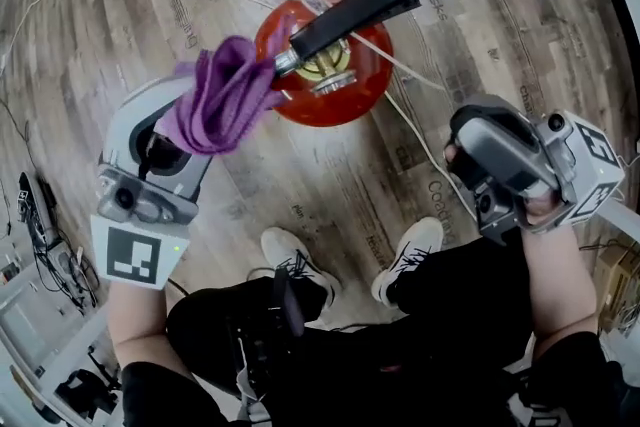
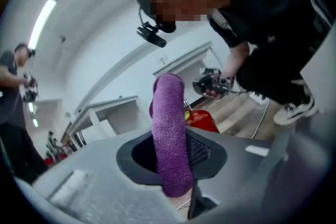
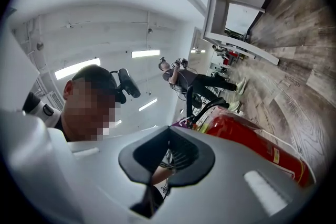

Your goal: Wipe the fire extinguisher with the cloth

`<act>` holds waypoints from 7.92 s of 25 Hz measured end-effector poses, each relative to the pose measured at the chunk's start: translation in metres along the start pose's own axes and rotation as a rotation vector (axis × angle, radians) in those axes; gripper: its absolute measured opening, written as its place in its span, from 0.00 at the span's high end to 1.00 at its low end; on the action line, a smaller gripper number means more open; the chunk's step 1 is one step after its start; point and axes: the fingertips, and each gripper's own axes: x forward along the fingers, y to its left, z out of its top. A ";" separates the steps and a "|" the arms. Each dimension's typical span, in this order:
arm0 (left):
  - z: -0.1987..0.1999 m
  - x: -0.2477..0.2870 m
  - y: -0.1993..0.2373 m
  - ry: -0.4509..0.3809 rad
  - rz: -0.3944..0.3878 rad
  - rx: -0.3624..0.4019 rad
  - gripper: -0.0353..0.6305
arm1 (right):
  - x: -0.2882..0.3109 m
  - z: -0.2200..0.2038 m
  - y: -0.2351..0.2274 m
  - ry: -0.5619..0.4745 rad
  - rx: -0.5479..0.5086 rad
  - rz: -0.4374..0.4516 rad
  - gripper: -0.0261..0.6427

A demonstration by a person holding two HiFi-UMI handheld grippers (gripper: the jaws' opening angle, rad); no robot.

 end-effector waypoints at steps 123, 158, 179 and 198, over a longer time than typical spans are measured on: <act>-0.004 -0.101 -0.082 -0.347 0.026 -1.561 0.82 | -0.117 -0.254 -0.356 0.662 0.120 -0.743 0.82; -0.016 -0.088 -0.102 -0.249 -0.010 -1.598 0.82 | 0.031 -0.048 -0.207 1.402 -0.606 0.110 0.83; -0.024 -0.086 -0.101 -0.221 0.044 -1.601 0.82 | -0.050 -0.159 -0.344 1.399 -0.527 -0.136 0.83; 0.024 -0.063 -0.090 -0.389 -0.189 -1.498 0.82 | -0.005 -0.049 -0.032 0.862 -0.841 -0.070 0.83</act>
